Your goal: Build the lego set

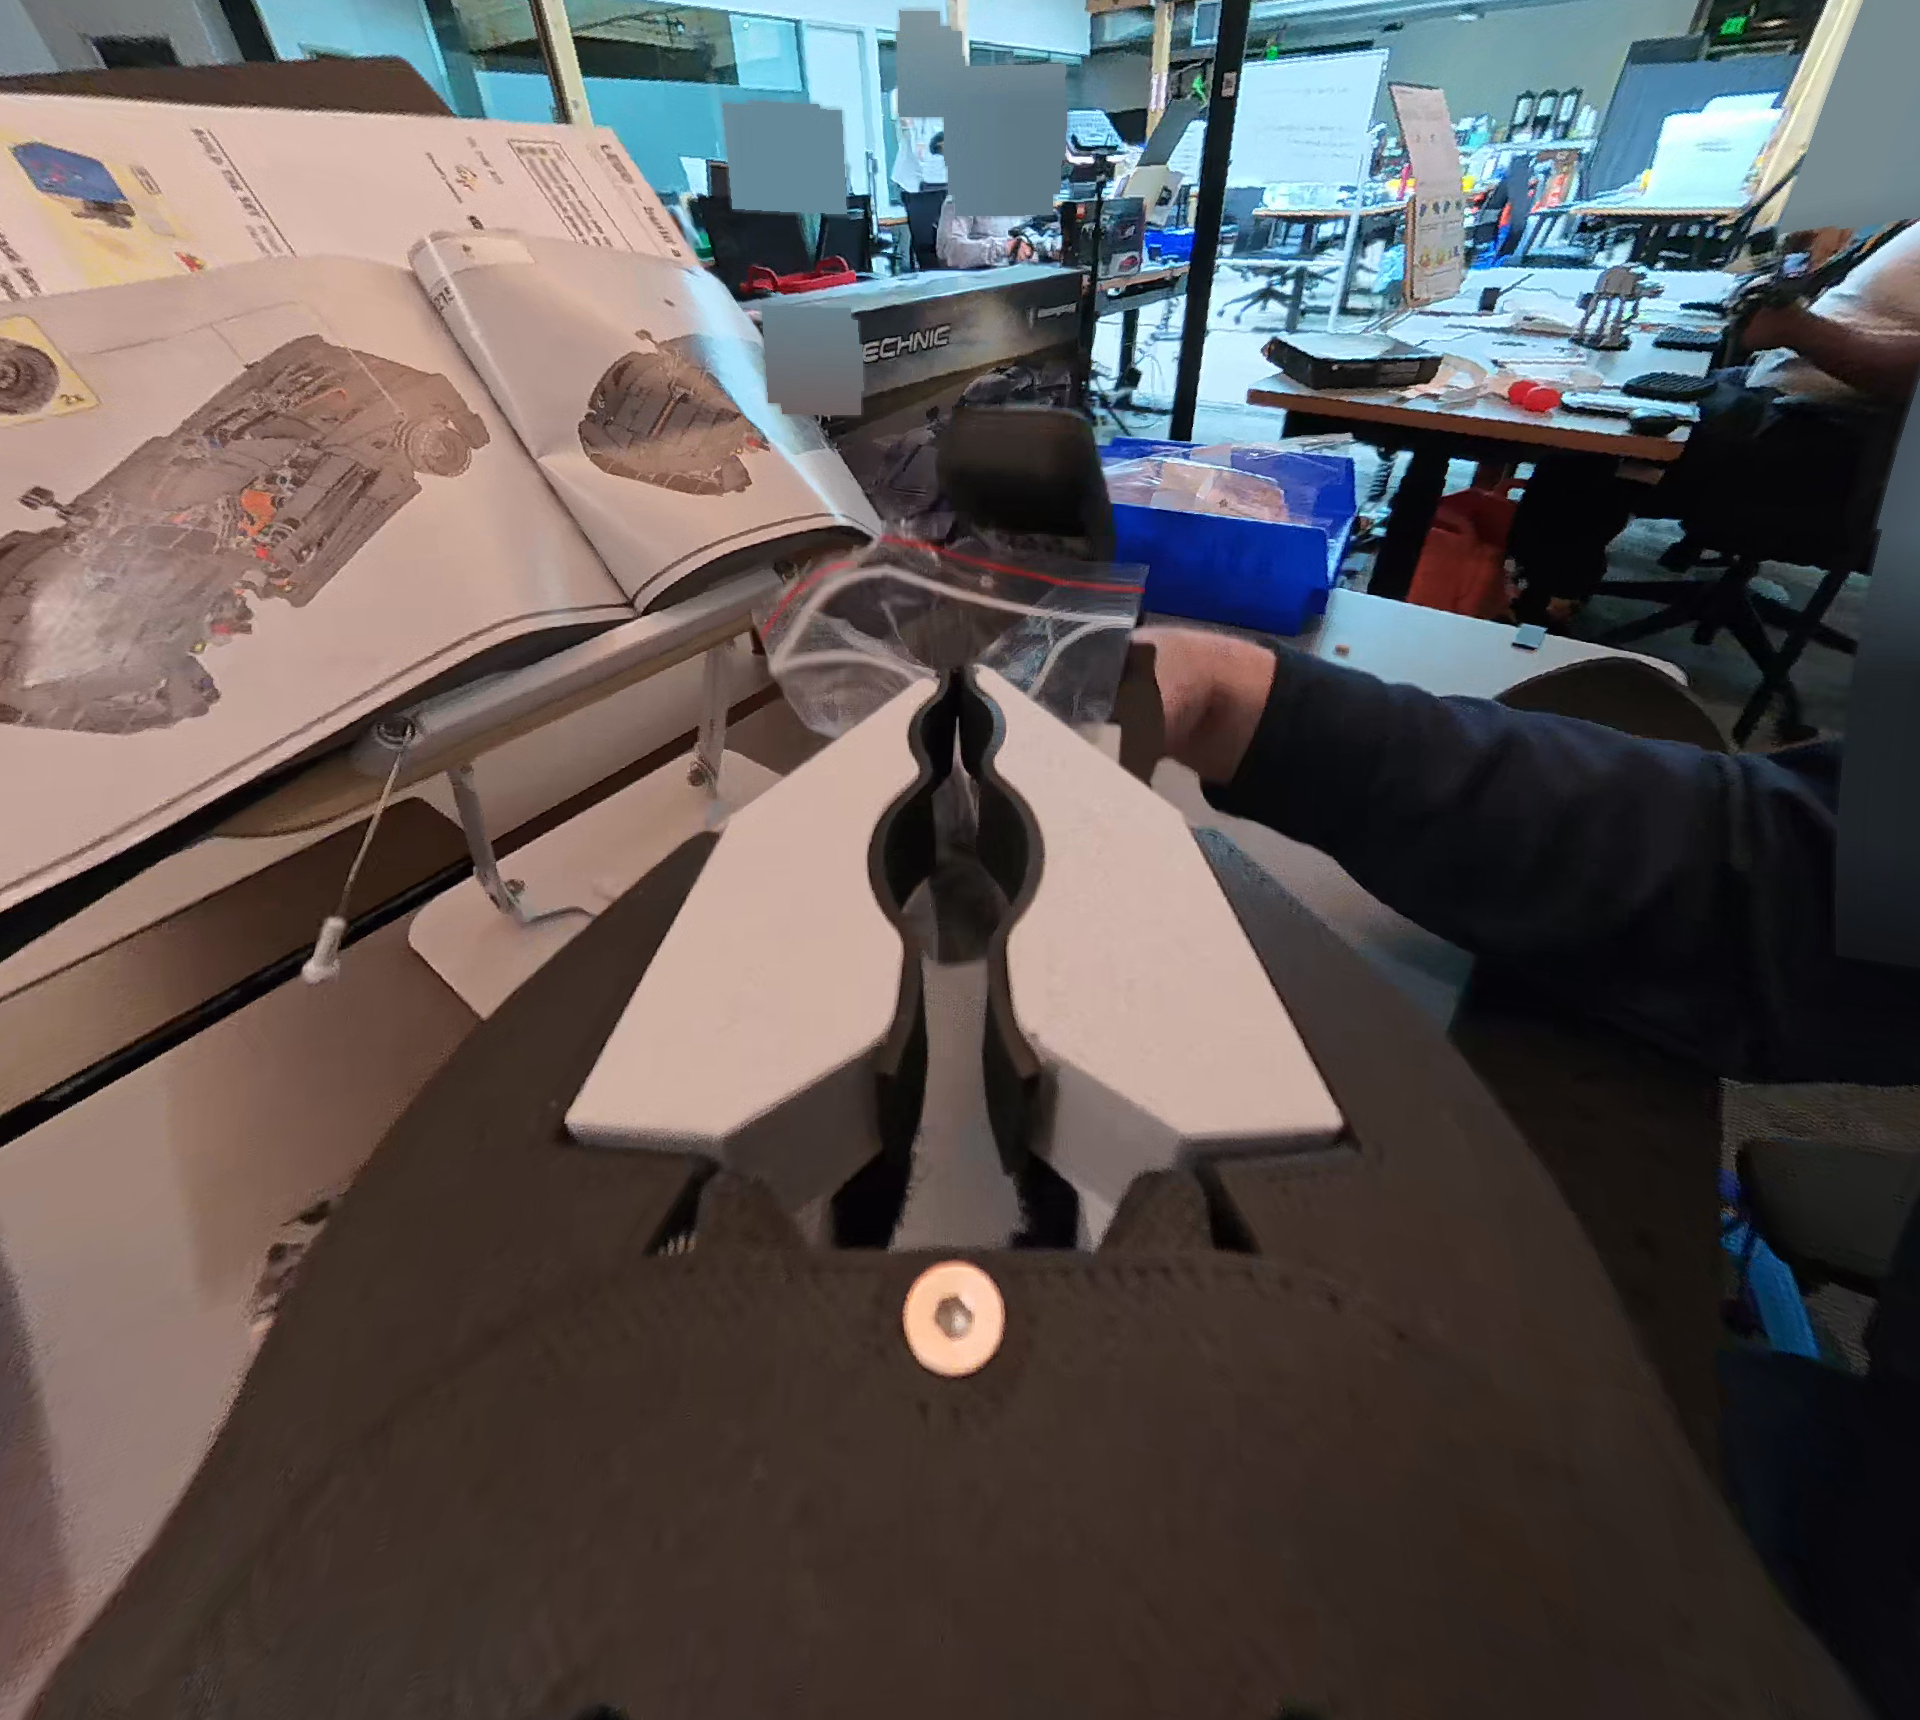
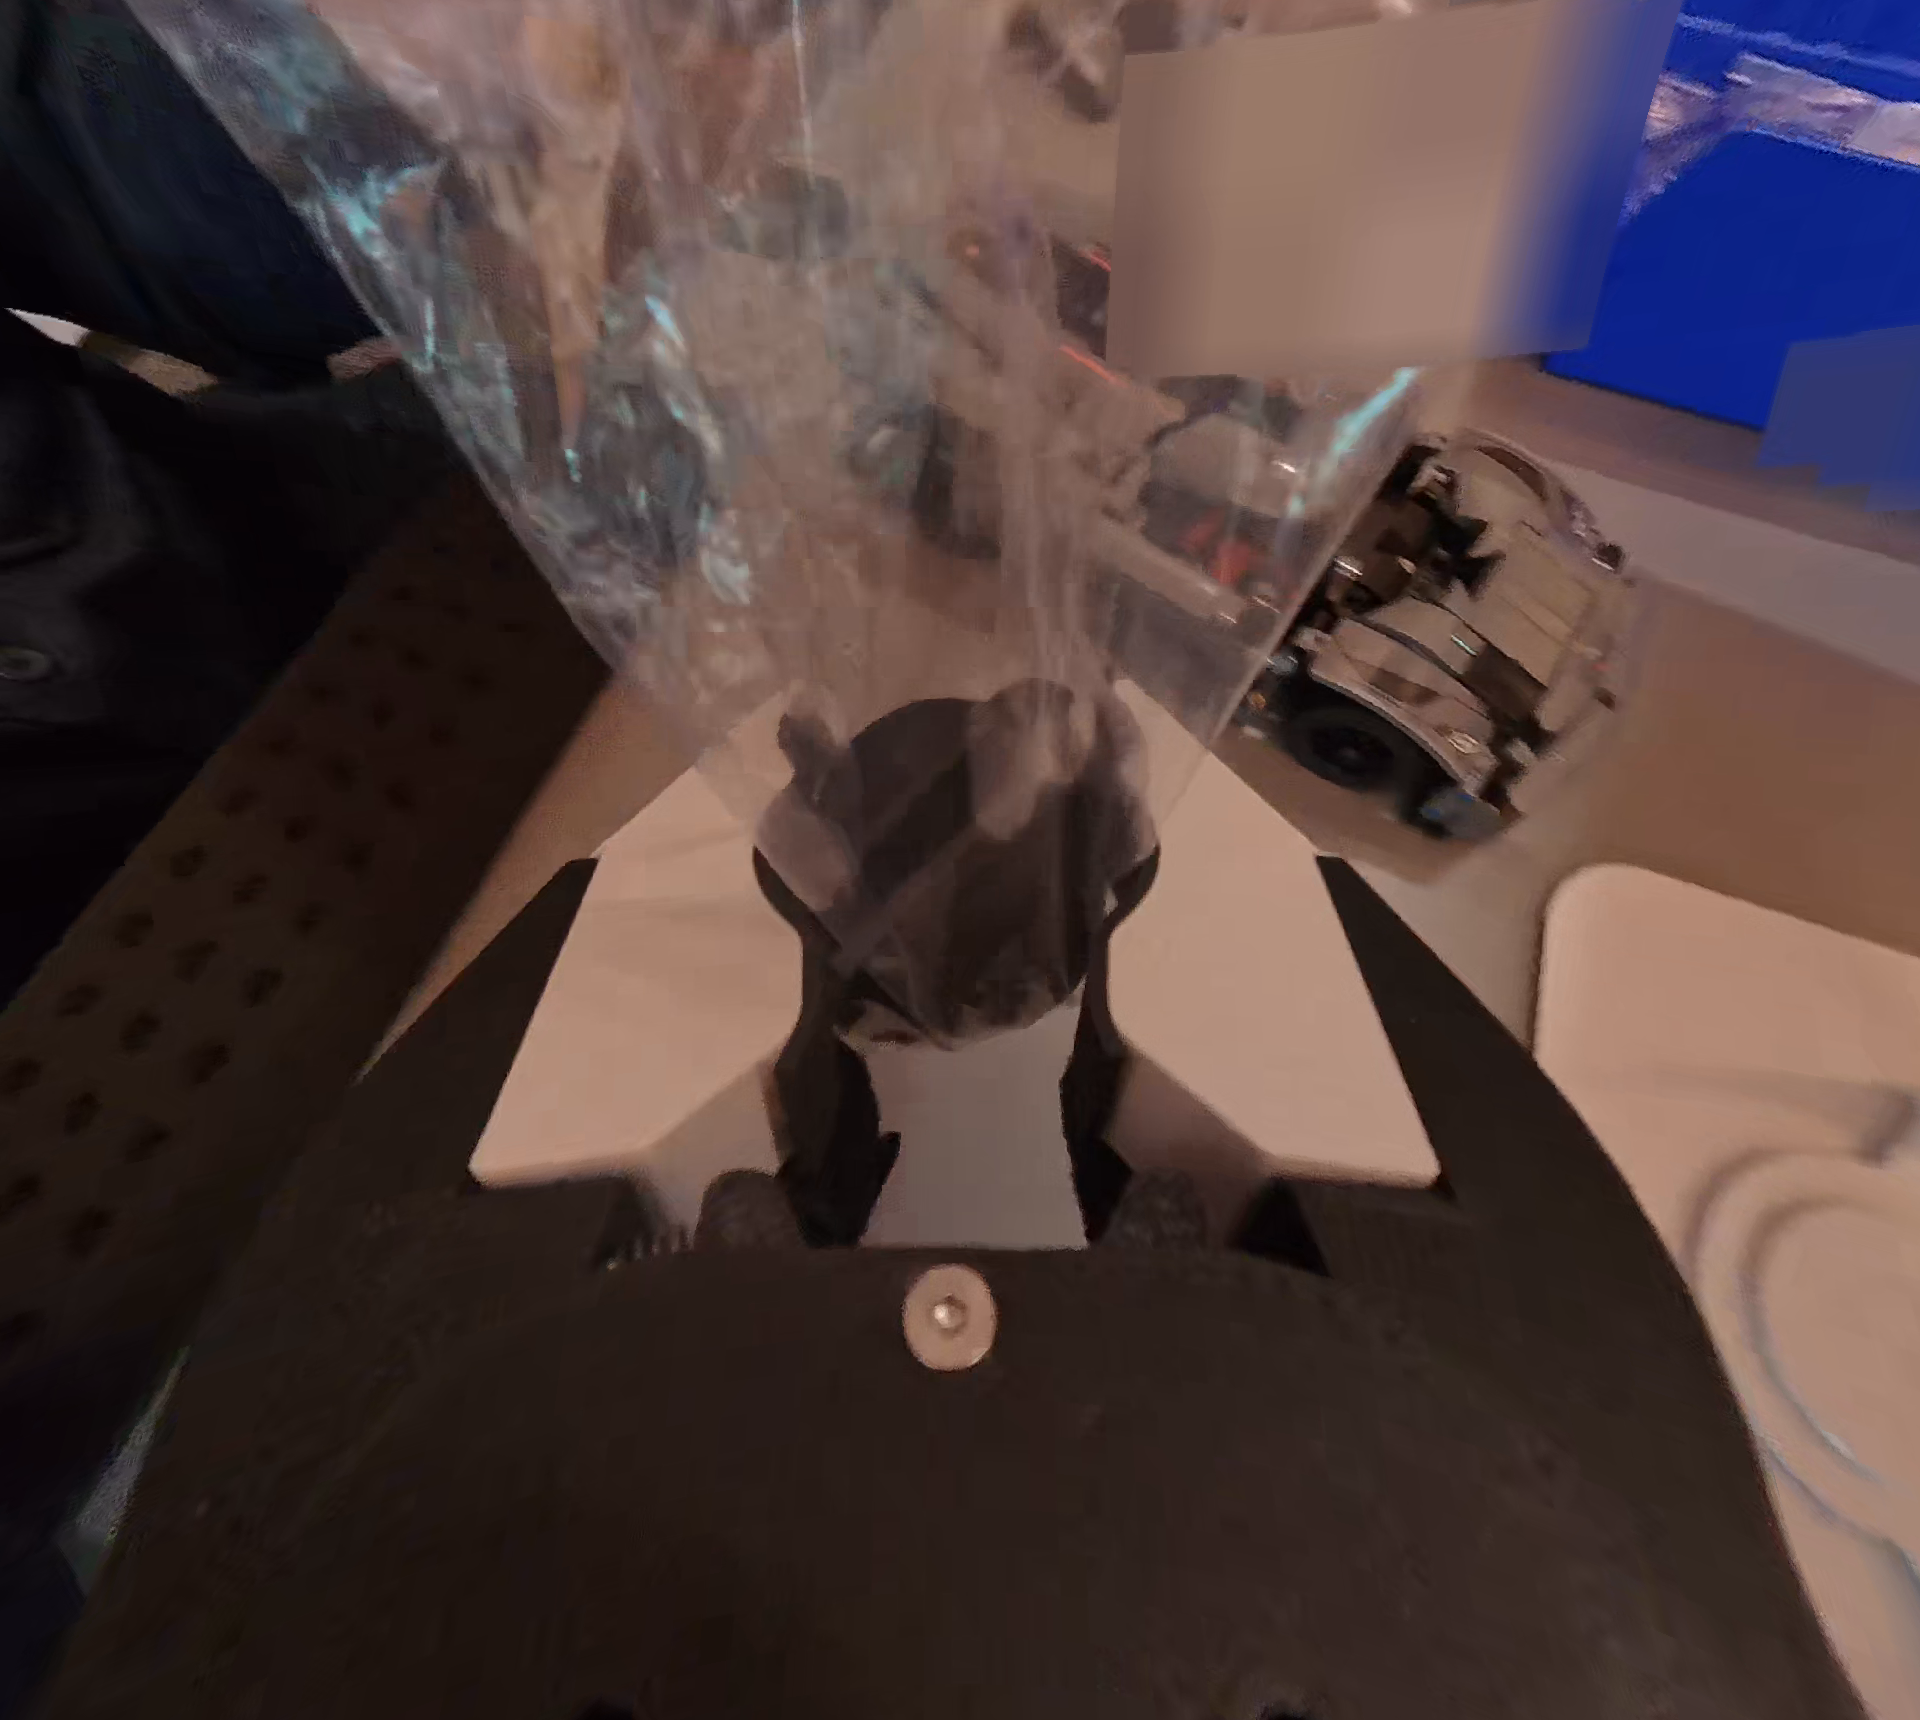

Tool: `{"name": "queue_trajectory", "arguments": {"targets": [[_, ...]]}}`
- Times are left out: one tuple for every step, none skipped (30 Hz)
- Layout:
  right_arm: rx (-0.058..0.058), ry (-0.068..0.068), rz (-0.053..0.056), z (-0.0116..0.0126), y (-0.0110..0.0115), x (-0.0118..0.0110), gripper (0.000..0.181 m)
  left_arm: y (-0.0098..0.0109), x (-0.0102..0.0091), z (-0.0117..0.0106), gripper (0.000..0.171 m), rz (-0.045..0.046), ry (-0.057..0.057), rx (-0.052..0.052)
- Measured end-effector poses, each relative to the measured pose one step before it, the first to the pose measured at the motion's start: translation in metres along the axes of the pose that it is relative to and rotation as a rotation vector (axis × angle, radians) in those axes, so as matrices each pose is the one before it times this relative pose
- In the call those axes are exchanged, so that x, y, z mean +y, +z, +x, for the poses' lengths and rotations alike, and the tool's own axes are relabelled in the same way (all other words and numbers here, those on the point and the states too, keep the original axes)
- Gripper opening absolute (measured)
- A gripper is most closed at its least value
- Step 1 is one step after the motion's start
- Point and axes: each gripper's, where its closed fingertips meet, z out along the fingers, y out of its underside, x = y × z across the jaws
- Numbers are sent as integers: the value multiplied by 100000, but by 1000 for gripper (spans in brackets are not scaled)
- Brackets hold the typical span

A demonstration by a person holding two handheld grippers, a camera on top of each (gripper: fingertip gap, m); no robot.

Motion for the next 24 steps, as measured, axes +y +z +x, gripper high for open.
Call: {"name": "queue_trajectory", "arguments": {"targets": [[2976, 185, -2142, 269, -600, 199, 49, -353, 277, 154, 0, -503, -1104, 1200], [2936, 77, -2819, 251, -539, 282, 48, -305, 401, 41, 0, -1292, -151, 93], [2146, 289, -3567, 175, -408, 286, 48, -243, 536, -77, 0, -2098, 690, -970], [1030, 227, -4687, 97, -301, 334, 47, -129, 512, -67, 0, -1693, 1017, -1127], [1430, -223, -6455, 290, -247, 509, 47, 17, 468, 85, 0, -1371, 155, 89], [2200, -108, -8297, 531, -277, 745, 47, 93, 410, 119, 0, -1226, -348, 439], [748, 442, -9258, 432, -325, 908, 46, 87, 268, -62, 0, -452, -84, -809], [-291, 224, -8096, 290, -383, 813, 46, 161, 263, -44, 0, -479, -539, -533], [279, -94, -6213, 395, -377, 659, 47, 304, 373, 211, 0, -1346, -845, 966], [-380, -141, -4817, 298, -273, 621, 47, 391, 388, 139, 0, -1452, -452, 101], [-1636, 89, -4159, 44, -94, 726, 47, 387, 327, 94, 0, -1195, 324, -738], [-800, 106, -3784, 40, 45, 852, 47, 404, 329, 101, 0, -1210, 259, -857], [72, -151, -3391, -30, 183, 942, 48, 494, 416, 259, 0, -1519, -214, 127], [831, -117, -3325, -65, 337, 1026, 47, 695, 489, 435, 0, -1703, -671, 946], [2254, 527, -3915, 64, 508, 1148, 48, 839, 716, 458, 0, -3175, -857, 989], [2200, 770, -4813, -111, 646, 1265, 49, 909, 821, 335, 0, -4018, 258, 338], [1604, -383, -4765, -438, 721, 1231, 49, 926, 733, 128, 0, -3529, 772, -977], [2348, -1374, -4169, -439, 732, 1129, 50, 935, 673, 272, 0, -3410, 1254, -428], [2933, -450, -3562, -264, 736, 995, 50, 946, 784, 412, 0, -4419, 1899, 219], [934, 995, -2977, -404, 786, 838, 50, 913, 677, 364, 0, -3947, 1660, -25], [-616, 1061, -1828, -529, 815, 674, 51, 878, 564, 391, 0, -3224, 1032, 599], [-186, 613, -705, -419, 795, 516, 52, 876, 655, 473, 0, -3751, 827, 1742], [-625, 873, 77, -430, 744, 396, 52, 827, 657, 251, 0, -3488, 741, 719], [-2000, 1468, 603, -531, 639, 297, 52, 736, 658, -56, 0, -3076, 719, -910]]}}
